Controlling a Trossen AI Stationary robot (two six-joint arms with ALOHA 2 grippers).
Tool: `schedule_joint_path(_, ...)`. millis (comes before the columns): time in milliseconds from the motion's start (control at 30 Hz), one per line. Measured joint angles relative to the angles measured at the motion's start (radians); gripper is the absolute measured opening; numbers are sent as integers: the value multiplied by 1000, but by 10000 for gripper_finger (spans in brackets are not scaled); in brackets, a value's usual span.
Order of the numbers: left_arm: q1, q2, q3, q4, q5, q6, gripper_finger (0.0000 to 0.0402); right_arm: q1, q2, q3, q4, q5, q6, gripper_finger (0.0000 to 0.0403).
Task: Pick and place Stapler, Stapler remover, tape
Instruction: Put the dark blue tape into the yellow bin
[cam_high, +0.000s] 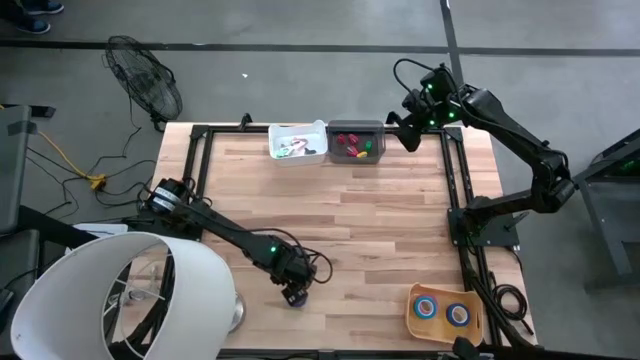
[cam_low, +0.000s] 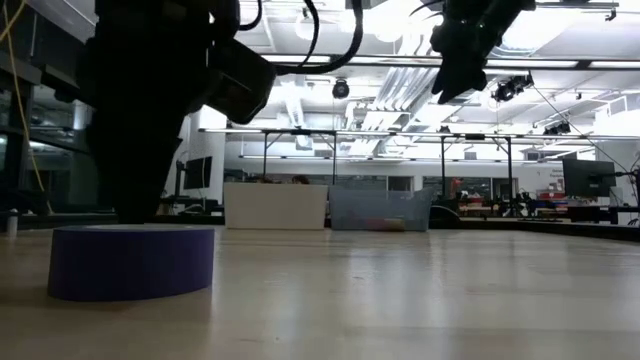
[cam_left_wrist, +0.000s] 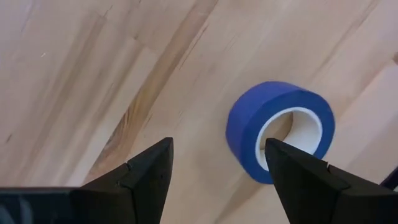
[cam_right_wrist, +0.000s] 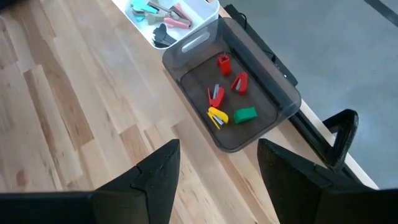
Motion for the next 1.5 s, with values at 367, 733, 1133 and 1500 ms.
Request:
schedule_joint_path(367, 0, 0, -15, 79, 30, 33, 250, 0, 0, 0, 0, 46, -4, 207)
schedule_joint_path(733, 2, 70, -9, 98, 68, 52, 249, 0, 0, 0, 32, 47, -11, 207)
schedule_joint_path(1133, 1, 86, -12, 63, 18, 51, 117, 0, 0, 0, 26, 50, -57, 207)
schedule_joint_path(1500, 37, 74, 19, 28, -91, 81, 34, 0, 0, 0, 26, 21, -93, 207)
